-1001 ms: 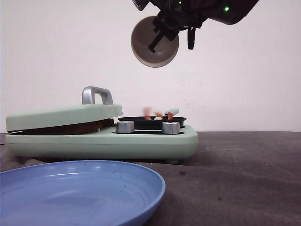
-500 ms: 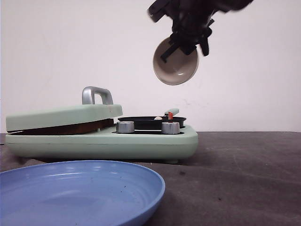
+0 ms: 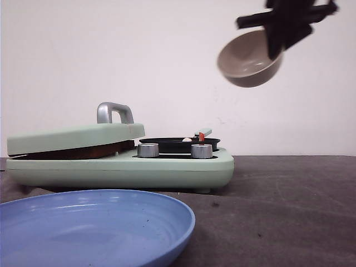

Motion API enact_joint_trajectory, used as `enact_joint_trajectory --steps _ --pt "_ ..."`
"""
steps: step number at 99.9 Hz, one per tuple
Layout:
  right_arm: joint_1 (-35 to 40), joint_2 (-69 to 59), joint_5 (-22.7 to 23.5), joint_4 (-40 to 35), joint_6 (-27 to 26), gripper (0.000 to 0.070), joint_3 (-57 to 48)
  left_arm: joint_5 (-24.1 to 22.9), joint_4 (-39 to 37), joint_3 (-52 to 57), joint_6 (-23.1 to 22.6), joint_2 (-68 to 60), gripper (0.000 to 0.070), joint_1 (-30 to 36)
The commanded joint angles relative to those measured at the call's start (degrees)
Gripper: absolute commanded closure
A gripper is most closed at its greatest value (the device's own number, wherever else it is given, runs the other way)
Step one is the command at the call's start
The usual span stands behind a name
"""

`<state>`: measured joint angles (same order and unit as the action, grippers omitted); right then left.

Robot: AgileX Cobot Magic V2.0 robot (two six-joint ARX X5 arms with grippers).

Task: Make breakfast with bread and shrimp
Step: 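Carry the empty bowl back and lower it onto the table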

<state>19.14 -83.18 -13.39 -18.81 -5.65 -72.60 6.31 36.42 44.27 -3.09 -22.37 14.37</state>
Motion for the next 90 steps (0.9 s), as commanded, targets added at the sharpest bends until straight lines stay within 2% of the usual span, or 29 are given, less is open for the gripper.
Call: enact_joint_trajectory --steps 1,11,20,45,66,90 --pt "-2.6 -0.24 6.19 -3.5 -7.67 0.07 -0.92 -0.09 0.07 0.28 -0.35 -0.02 0.0421 0.11" --pt "-7.48 -0.37 14.97 -9.62 -10.08 0.07 -0.92 -0.07 0.04 0.28 -0.35 -0.02 0.0421 0.11" --pt "-11.04 -1.51 20.61 -13.05 -10.23 0.07 -0.92 -0.09 -0.22 0.28 -0.33 -0.02 0.0421 0.11" --pt "-16.04 -6.99 29.99 -16.52 -10.12 0.07 -0.92 -0.09 -0.57 0.28 -0.31 -0.04 0.0421 0.11" --pt "-16.5 -14.67 32.96 -16.09 -9.18 0.07 -0.92 -0.07 -0.74 0.28 -0.31 -0.04 0.0421 0.11" --pt "-16.5 -22.01 32.92 -15.04 -8.26 0.07 -0.92 -0.09 -1.53 0.28 0.2 -0.04 0.0421 0.11"
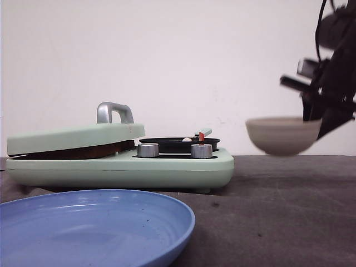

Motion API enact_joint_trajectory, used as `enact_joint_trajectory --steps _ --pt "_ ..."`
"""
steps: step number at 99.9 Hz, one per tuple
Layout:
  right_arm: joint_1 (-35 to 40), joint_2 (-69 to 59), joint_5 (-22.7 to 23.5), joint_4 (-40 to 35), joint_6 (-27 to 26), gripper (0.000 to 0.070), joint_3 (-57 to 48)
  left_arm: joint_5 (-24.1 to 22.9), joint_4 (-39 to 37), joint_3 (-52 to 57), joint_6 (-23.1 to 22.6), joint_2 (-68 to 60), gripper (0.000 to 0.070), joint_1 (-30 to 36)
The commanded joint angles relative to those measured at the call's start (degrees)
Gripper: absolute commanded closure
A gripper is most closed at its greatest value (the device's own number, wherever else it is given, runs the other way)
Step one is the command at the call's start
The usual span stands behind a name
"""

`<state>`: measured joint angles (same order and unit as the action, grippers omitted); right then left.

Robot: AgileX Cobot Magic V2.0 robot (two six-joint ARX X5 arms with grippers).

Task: Make breakfast with bread and shrimp
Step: 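Carry the empty bowl back and lower it onto the table, then open the right gripper and raise it away from the bowl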

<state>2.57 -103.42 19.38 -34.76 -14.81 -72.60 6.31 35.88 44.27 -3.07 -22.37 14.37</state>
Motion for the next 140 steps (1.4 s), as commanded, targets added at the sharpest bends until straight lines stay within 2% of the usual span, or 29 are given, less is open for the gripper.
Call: enact_joint_trajectory --steps 1,58,65,78,85,106,130,140 --pt "0.07 -1.97 0.15 1.05 0.92 0.07 -0.92 -0.07 -1.03 0.28 0.24 -0.04 0.0421 0.11" --pt "0.07 -3.76 -1.38 2.05 2.64 0.0698 -0.9 -0.09 -1.16 0.28 0.76 -0.04 0.0421 0.11" --pt "0.07 -3.76 -1.29 1.81 3.65 0.0625 -0.9 -0.09 -1.16 0.28 0.79 -0.04 0.0421 0.11" --pt "0.07 -3.76 -1.31 1.68 4.37 0.0365 -0.9 -0.09 -1.16 0.28 0.76 -0.04 0.0421 0.11" --pt "0.07 -3.72 -1.36 1.73 4.39 0.0279 -0.9 -0.09 -1.16 0.28 0.76 -0.04 0.0421 0.11" --pt "-0.2 -1.42 -0.66 1.44 6.36 0.0271 -0.92 -0.09 -1.16 0.28 0.76 -0.04 0.0421 0.11" --pt "-0.17 8.63 0.28 1.66 6.45 0.0271 -0.92 0.09 -1.18 0.28 0.96 -0.04 0.0421 0.11" --pt "-0.2 13.57 2.73 1.7 6.38 0.0272 -0.92 0.94 -1.2 0.28 0.96 -0.04 0.0421 0.11"
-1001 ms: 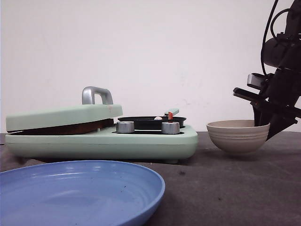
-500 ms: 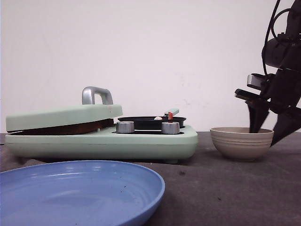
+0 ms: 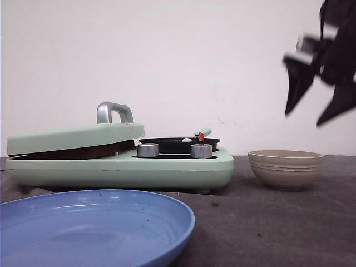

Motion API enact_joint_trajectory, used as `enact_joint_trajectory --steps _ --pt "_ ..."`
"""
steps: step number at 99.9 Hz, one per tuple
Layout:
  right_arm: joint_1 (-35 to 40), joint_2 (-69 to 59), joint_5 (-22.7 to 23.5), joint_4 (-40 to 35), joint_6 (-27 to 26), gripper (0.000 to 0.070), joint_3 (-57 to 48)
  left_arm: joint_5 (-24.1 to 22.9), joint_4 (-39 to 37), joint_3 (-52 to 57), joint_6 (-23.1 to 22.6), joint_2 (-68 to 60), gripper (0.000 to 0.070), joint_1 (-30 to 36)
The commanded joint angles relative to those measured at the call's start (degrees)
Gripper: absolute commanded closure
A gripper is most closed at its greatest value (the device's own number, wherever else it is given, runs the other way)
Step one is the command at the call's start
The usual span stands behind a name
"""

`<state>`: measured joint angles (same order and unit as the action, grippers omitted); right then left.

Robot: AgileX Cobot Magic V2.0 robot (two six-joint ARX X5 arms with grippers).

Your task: Make breakfast with bread and shrimp

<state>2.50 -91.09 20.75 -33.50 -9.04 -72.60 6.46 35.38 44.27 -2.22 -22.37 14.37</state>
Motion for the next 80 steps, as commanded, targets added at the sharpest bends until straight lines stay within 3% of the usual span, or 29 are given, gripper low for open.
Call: enact_joint_trajectory --steps 1,16,31,37,43,50,66,80 --pt "-0.11 1.73 1.7 0.44 0.57 0.0272 -0.92 0.9 -0.7 0.28 0.11 -0.04 0.0422 0.11" --pt "0.02 8.41 6.32 -0.57 0.28 0.0272 -0.92 1.53 -0.74 0.28 0.35 -0.04 0.0429 0.13" --pt "0.85 14.16 8.02 -2.34 0.46 0.0294 -0.92 1.55 -0.92 0.28 2.08 -0.04 0.045 0.13" --pt "1.36 16.39 7.85 -2.91 0.46 0.0375 -0.92 1.53 -1.22 0.28 2.49 -0.04 0.0554 0.13" --pt "1.95 18.47 7.72 -3.13 0.46 0.0526 -0.92 1.53 -1.88 0.28 3.02 -0.04 0.069 0.13" --pt "3.02 20.98 7.69 -3.54 0.87 0.07 -0.9 1.53 -2.82 0.28 3.78 -0.07 0.07 0.13" --pt "7.13 25.81 6.73 -3.26 1.86 0.07 -0.68 1.49 -5.38 0.28 7.76 -0.61 0.07 0.13" --pt "12.98 30.73 5.62 1.79 2.08 0.07 2.21 1.49 -7.23 0.28 8.81 -1.46 0.07 0.13"
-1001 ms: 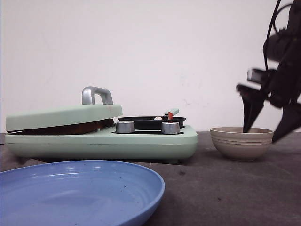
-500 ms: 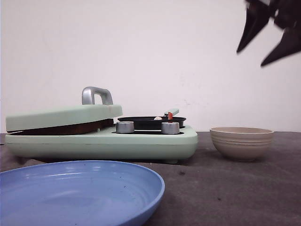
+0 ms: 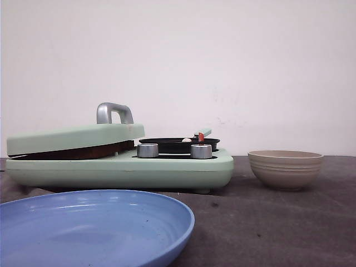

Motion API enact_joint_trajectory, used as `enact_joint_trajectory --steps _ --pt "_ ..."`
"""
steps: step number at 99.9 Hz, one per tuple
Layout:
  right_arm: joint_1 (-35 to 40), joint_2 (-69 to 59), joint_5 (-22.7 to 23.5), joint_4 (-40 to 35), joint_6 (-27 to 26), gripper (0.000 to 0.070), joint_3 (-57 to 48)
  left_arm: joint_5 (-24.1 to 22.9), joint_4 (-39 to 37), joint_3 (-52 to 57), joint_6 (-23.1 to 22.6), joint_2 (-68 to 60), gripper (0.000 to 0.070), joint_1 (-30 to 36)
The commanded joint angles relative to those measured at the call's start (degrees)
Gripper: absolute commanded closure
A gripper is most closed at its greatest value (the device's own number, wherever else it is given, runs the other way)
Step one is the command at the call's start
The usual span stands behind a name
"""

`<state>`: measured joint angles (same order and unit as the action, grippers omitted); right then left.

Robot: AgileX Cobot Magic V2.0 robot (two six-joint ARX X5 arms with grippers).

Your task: Make breakfast with bread and shrimp

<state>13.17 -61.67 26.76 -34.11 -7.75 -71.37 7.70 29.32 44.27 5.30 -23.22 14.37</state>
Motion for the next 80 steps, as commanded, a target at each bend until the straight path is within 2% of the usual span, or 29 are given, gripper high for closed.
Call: enact_joint_trajectory --steps 1,19,43,61,80 --pt "2.82 1.77 -0.55 3.02 0.79 0.07 1.38 0.24 -1.31 0.28 1.29 -0.7 0.07 0.13" --pt "13.0 10.47 -9.29 12.44 0.74 0.07 11.58 0.52 -2.45 0.22 1.62 -1.07 0.07 0.17" --pt "23.85 22.67 -20.87 25.42 0.63 0.07 31.15 4.24 -7.32 -3.78 3.65 1.77 0.07 0.26" --pt "28.39 30.86 -25.62 33.14 -1.05 0.07 44.85 4.13 -14.47 -11.89 6.97 8.44 0.0699 0.28" --pt "30.18 38.62 -27.78 33.29 -2.34 0.07 53.27 3.67 -14.8 -17.9 7.19 14.73 0.0699 0.26"
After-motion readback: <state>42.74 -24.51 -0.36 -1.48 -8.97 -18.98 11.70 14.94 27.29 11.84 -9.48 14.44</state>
